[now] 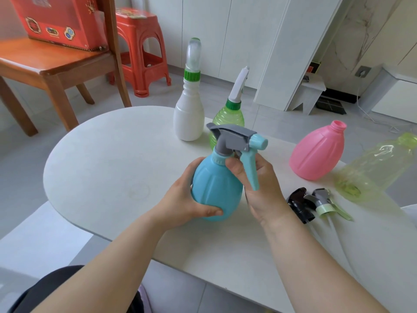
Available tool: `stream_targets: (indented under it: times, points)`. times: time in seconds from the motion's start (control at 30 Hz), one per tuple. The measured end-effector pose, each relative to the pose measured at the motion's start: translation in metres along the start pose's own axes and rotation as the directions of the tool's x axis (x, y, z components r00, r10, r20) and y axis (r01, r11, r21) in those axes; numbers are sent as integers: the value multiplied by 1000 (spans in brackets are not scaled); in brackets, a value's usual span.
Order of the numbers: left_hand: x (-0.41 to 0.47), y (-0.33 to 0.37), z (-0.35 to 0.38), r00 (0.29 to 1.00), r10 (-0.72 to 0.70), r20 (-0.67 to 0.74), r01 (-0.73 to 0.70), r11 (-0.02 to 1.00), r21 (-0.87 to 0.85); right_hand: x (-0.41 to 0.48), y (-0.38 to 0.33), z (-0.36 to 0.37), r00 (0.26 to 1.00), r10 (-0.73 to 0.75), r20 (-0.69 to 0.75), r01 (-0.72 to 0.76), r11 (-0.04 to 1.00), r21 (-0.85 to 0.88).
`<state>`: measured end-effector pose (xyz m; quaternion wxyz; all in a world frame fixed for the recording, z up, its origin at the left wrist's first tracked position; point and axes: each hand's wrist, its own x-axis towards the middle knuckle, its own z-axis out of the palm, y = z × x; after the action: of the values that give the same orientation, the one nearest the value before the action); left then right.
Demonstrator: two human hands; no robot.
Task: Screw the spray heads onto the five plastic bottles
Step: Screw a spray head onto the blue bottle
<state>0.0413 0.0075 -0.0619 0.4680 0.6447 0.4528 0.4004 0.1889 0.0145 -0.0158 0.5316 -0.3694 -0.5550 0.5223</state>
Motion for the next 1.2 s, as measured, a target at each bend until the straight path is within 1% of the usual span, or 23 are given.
stream_targets:
  times: [0.1, 0.17, 0.23, 0.27, 0.33, 0.4, 0.47, 0.5, 0.53, 0.57, 0.6, 0.63, 0.67, 0.7, 0.73, 0.83, 0.93, 1.0, 1.07, 1.1, 1.13, 1.17, 1.2]
  points:
    - [0, 0, -1, 1000, -3, 5, 3, 1000, -1, 4, -5, 0, 1000, 9, -2, -9, 998, -63]
    - [0, 1, -2, 1000, 2, 22, -1, 1000, -6, 7, -14, -3, 994, 42, 103, -27, 990, -137]
    - [0, 1, -1, 999, 10, 36, -10, 1000, 2, 12, -26, -8, 963, 114, 244, -66, 978, -197]
    - [1, 1, -1, 999, 11, 33, -11, 1000, 11, 14, -32, -10, 951, 144, 273, -86, 974, -212]
    - [1, 1, 1, 1000, 12, 1, -12, 1000, 17, 15, -34, -7, 966, 136, 220, -79, 965, -250]
    - [1, 0, 3, 999, 14, -32, -14, 1000, 2, 9, -26, 0, 995, 62, 72, -37, 950, -311]
    - [0, -2, 5, 999, 22, -39, -23, 1000, -5, 0, -16, 7, 997, -36, -63, 9, 922, -386]
    - [0, -1, 5, 999, 22, -33, -22, 1000, -6, -1, -15, 7, 993, -72, -91, 29, 912, -409]
    - [0, -1, 4, 1000, 16, -19, -16, 1000, -9, 1, -18, 6, 995, -61, -79, 24, 914, -405]
    - [0, 0, 2, 1000, 10, 5, -10, 1000, -16, 6, -23, 3, 1000, -3, -13, -2, 925, -380]
    - [1, 0, 0, 999, 5, 36, -4, 1000, -21, 11, -30, 0, 992, 78, 102, -35, 930, -365]
    - [2, 1, -1, 998, -1, 67, 2, 1000, -22, 16, -38, -3, 959, 155, 238, -53, 922, -384]
    - [2, 1, -2, 996, -7, 92, 9, 1000, -20, 21, -45, -4, 907, 222, 357, -53, 904, -424]
    - [2, 2, -2, 994, -13, 107, 15, 1000, -18, 24, -48, -4, 864, 267, 428, -51, 891, -452]
    - [1, 2, -2, 993, -16, 113, 19, 999, -26, 27, -49, -2, 851, 280, 444, -49, 885, -464]
    - [-1, 1, 5, 996, -16, 84, 24, 996, -89, 27, -41, 9, 920, 220, 323, -58, 894, -444]
    - [-2, 0, 6, 999, -24, 21, 26, 998, -58, 22, -31, 17, 987, 93, 133, -20, 882, -471]
    - [-1, 1, 7, 1000, -24, 0, 24, 999, -44, 19, -24, 20, 1000, 16, -24, -27, 829, -558]
    - [-2, 0, 9, 1000, -19, -13, 19, 999, -40, 19, -13, 25, 984, -31, -174, -90, 758, -646]
    - [-2, 0, 10, 1000, -20, -17, 20, 999, -39, 18, -11, 28, 972, -36, -232, -128, 746, -653]
    - [-2, 0, 10, 1000, -23, -19, 22, 999, -43, 18, -12, 30, 966, -30, -258, -151, 743, -652]
    - [-2, 0, 9, 999, -28, -15, 27, 998, -49, 20, -15, 29, 973, -1, -233, -152, 753, -640]
    - [-2, 0, 6, 999, -38, -1, 38, 998, -52, 22, -21, 25, 987, 61, -150, -142, 769, -623]
